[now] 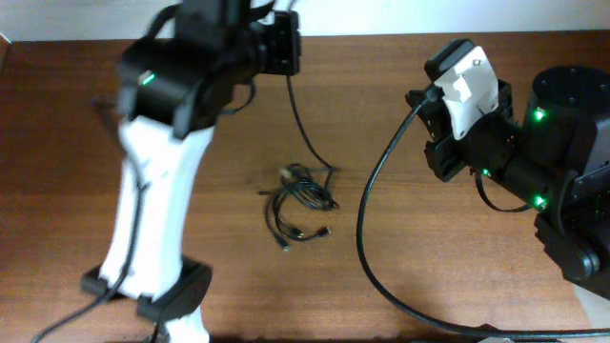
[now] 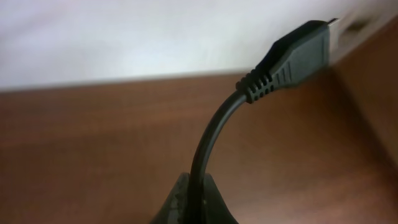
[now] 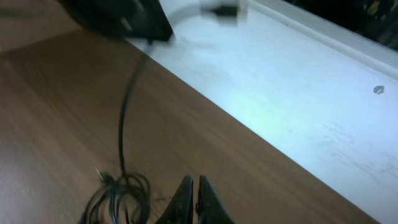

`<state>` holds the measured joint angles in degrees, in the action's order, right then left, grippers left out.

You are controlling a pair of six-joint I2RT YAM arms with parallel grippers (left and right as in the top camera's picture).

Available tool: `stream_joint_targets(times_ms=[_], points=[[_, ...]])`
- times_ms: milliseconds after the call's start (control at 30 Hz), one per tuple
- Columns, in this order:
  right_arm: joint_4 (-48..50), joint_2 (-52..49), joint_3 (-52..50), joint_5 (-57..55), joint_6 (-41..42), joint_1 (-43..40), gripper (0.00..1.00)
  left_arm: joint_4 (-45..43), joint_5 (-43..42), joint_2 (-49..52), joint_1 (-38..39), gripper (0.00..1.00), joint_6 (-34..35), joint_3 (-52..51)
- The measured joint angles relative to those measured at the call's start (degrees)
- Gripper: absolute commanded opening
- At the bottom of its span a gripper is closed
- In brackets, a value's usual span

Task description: Untangle cables

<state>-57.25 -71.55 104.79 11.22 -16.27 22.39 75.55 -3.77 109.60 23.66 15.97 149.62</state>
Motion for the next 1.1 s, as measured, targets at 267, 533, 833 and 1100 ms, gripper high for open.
stream_joint_targets(times_ms=[267,533,833,1100], points=[[-1.49,-1.16,-0.02,0.02,1.09,-0.13,0.07,3.13,-2.71,20.96,1.07,0.99,-0.42,-0.04],[10.40,-1.92,-0.31,0.17,1.25,-0.13,0.99,15.82,5.03,9.73,1.14,0.99,0.28,9.51],[31.04,0.17,-1.92,-7.10,1.27,-0.13,0.99,-19.34,29.62,-10.27,0.42,0.99,-6.40,8.39],[33.18,27.61,-29.83,-11.52,16.46,-12.66,0.99,-46.16,32.98,-55.89,-7.10,0.99,-8.96,-64.57]])
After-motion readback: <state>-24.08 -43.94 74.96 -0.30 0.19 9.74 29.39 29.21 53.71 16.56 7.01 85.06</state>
